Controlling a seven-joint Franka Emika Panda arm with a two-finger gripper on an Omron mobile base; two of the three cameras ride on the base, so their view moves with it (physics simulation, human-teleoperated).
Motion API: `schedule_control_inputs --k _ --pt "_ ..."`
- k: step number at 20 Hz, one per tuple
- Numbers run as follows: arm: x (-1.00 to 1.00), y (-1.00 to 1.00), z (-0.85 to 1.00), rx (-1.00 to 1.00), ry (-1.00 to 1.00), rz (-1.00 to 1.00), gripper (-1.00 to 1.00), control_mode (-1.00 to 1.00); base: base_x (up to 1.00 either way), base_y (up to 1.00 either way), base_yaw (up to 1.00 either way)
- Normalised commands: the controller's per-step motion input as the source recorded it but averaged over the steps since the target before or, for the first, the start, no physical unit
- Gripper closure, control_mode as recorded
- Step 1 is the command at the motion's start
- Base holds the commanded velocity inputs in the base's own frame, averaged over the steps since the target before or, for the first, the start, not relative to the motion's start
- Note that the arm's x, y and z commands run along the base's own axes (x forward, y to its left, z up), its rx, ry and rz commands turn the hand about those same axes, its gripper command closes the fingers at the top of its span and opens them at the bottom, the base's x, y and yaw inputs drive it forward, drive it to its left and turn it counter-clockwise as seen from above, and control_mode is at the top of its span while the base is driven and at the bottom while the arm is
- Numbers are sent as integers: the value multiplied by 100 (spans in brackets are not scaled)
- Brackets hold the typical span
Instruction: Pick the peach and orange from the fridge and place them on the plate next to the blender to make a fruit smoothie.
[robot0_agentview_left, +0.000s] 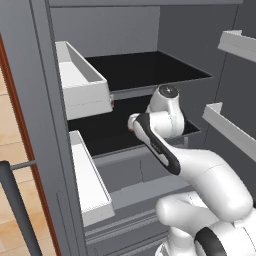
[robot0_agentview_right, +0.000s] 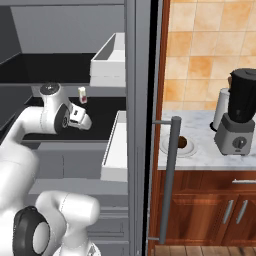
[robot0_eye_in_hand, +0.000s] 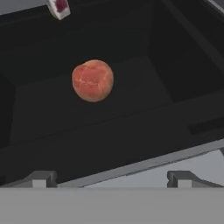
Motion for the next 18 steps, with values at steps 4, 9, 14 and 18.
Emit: schedule_control_inputs --k 4,9,14,18 --pt "40 22 -14 0 1 0 -100 -100 0 0 0" --pt "45 17 -13 0 0 0 -100 -100 0 0 0" --pt "34 2 -16 0 0 0 -100 -100 0 0 0" --pt "34 0 -28 0 0 0 -100 -100 0 0 0"
